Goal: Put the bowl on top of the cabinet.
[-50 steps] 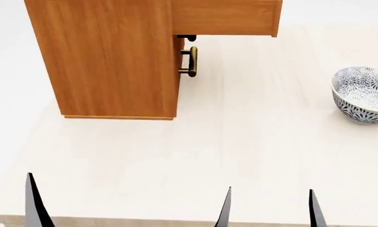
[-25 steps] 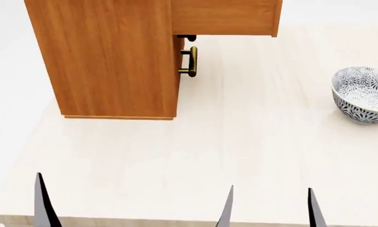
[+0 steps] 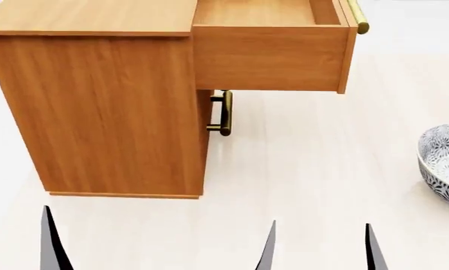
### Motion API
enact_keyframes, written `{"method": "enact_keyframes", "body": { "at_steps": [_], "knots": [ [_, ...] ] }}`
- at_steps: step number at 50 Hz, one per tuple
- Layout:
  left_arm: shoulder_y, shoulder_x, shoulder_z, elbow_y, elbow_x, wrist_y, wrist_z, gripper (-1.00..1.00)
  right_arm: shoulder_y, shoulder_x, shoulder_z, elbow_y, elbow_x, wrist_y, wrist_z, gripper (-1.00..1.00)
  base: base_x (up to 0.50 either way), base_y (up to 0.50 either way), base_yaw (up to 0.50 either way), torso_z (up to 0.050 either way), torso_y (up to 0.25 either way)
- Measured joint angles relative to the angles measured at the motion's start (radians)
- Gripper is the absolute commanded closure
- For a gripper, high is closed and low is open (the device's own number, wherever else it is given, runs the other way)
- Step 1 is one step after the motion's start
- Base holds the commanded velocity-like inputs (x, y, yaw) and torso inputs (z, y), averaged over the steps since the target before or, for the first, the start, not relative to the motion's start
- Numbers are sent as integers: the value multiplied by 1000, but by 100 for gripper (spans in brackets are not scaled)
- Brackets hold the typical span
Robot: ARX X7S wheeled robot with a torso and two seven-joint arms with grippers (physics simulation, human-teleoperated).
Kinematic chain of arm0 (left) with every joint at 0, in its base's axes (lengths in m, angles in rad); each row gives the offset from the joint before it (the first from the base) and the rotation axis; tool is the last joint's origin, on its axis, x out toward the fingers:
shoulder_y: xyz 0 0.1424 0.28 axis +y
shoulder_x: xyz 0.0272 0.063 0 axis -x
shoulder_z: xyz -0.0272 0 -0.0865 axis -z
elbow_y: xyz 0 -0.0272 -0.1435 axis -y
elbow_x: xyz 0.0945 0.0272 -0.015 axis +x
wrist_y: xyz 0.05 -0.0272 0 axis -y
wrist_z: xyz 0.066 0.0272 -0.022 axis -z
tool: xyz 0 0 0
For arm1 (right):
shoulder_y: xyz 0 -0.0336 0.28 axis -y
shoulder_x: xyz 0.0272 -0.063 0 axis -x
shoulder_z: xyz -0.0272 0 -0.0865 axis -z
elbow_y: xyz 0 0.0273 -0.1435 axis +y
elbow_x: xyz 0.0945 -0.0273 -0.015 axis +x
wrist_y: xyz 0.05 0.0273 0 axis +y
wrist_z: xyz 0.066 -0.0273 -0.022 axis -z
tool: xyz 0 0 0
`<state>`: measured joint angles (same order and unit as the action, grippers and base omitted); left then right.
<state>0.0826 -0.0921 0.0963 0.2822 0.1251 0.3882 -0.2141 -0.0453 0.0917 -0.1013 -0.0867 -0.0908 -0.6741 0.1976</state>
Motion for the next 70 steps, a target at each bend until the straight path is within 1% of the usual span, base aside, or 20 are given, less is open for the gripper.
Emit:
{"method": "enact_keyframes", "body": {
  "at_steps": [18, 25, 33, 41, 52, 57, 70],
  "knots": [
    [1, -23, 22, -7, -6, -1, -28, -100, 5, 21, -17, -5, -1, 10, 33, -100, 500, 0, 0, 0, 0],
    [0, -31, 31, -13, -7, -2, -38, -100, 9, 30, -28, -7, 0, 36, 36, -100, 55, 0, 0, 0, 0],
    [1, -39, 40, -14, -10, -2, -48, -100, 16, 43, -40, -24, 5, 164, 23, -100, 0, 0, 0, 0, 0],
    [0, -47, 47, -17, -10, -1, -58, -100, 40, 63, -25, -27, 14, 359, 16, -100, 0, 0, 0, 0, 0],
    [-1, -57, 58, -24, -9, 1, -71, -100, 105, 124, 30, 12, -23, 610, 31, -100, 0, 0, 0, 0, 0],
    [-1, -61, 62, -25, -8, 1, -76, -100, 143, 150, 33, 43, -69, 729, 42, -100, 0, 0, 0, 0, 0],
    [-1, -71, 75, -31, -10, 2, -88, -100, 235, 231, -4, 149, -181, 881, 40, -100, 0, 0, 0, 0, 0]
  ]
}}
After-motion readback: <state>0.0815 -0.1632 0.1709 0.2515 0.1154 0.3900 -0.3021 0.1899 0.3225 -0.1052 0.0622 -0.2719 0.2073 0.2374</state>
